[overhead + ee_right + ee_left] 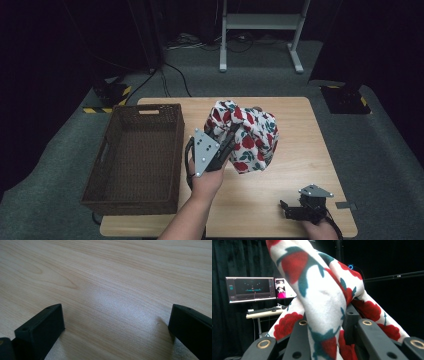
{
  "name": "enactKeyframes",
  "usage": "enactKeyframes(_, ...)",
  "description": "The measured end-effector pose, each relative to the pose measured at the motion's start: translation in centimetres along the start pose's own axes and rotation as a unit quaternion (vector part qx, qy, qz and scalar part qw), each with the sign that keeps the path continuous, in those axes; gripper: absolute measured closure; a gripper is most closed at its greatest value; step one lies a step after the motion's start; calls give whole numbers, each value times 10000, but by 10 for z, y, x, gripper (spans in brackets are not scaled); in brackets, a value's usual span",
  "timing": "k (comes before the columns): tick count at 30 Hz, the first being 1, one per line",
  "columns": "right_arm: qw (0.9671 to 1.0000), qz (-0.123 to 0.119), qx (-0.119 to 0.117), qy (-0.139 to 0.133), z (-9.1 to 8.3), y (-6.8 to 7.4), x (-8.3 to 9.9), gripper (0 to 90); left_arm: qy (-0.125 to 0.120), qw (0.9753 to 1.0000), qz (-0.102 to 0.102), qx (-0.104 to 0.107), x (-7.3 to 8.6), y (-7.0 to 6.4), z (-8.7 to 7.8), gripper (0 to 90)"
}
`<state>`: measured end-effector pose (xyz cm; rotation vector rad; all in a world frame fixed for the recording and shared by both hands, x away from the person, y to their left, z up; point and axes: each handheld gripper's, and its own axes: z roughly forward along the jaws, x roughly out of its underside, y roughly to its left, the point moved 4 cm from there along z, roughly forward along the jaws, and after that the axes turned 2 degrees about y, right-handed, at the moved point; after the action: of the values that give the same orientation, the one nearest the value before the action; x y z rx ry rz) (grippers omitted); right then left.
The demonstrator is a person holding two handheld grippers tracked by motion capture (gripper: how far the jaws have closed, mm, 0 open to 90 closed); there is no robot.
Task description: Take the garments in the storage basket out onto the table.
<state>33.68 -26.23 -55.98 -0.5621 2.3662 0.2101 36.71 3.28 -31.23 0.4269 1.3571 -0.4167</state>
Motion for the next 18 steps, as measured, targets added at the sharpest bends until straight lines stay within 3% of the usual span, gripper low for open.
enactKeyframes(11, 10000, -2, 1, 0, 0, 0, 0, 0, 241, 9997, 13, 100, 21, -9, 6, 748)
enactKeyframes(18, 10000, -15, -1, -2, 0, 0, 0, 0, 420, 9991, 22, 80, 36, -7, 8, 748)
